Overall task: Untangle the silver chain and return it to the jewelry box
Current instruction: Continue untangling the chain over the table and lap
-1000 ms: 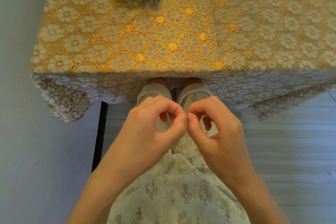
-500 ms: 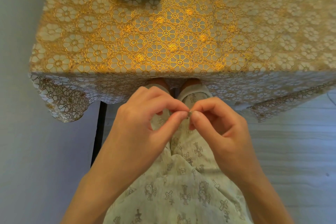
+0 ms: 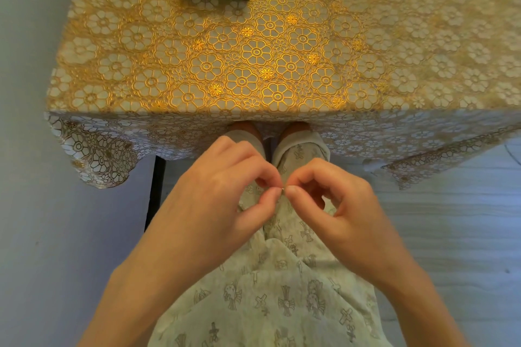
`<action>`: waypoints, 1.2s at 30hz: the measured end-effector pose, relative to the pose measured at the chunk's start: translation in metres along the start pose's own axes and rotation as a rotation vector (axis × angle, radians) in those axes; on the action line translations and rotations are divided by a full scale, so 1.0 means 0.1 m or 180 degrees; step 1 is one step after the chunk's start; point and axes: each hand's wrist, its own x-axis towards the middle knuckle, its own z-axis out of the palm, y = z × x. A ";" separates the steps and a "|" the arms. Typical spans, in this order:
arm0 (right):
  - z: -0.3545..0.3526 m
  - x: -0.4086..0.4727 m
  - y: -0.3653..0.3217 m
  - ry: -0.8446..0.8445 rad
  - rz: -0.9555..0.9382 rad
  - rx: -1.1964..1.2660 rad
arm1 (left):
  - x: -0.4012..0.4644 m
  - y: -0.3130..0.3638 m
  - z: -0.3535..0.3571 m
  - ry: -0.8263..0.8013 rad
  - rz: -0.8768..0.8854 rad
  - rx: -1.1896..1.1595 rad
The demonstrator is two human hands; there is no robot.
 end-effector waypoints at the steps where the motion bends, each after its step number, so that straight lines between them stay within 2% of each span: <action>1: 0.01 -0.01 0.00 0.0013 0.0048 0.0062 | 0.00 0.00 0.01 -0.0001 -0.0067 -0.0089; 7: 0.03 -0.02 -0.01 0.0105 0.0124 0.0173 | -0.01 0.04 0.03 0.0006 -0.0724 -0.1144; 15: -0.02 0.01 -0.02 0.0037 -0.0002 0.0138 | 0.00 -0.01 0.00 -0.0315 -0.1055 -0.1836; 23: 0.00 0.02 -0.03 0.0064 0.0051 0.0340 | 0.01 -0.04 -0.01 -0.0491 -0.1102 -0.2129; 31: 0.01 0.04 -0.02 0.0395 0.0146 0.0346 | 0.01 -0.02 0.01 -0.0307 -0.1257 -0.2350; 36: 0.00 0.01 -0.04 0.0194 0.0136 0.0477 | 0.00 -0.04 0.02 -0.0273 -0.1271 -0.2349</action>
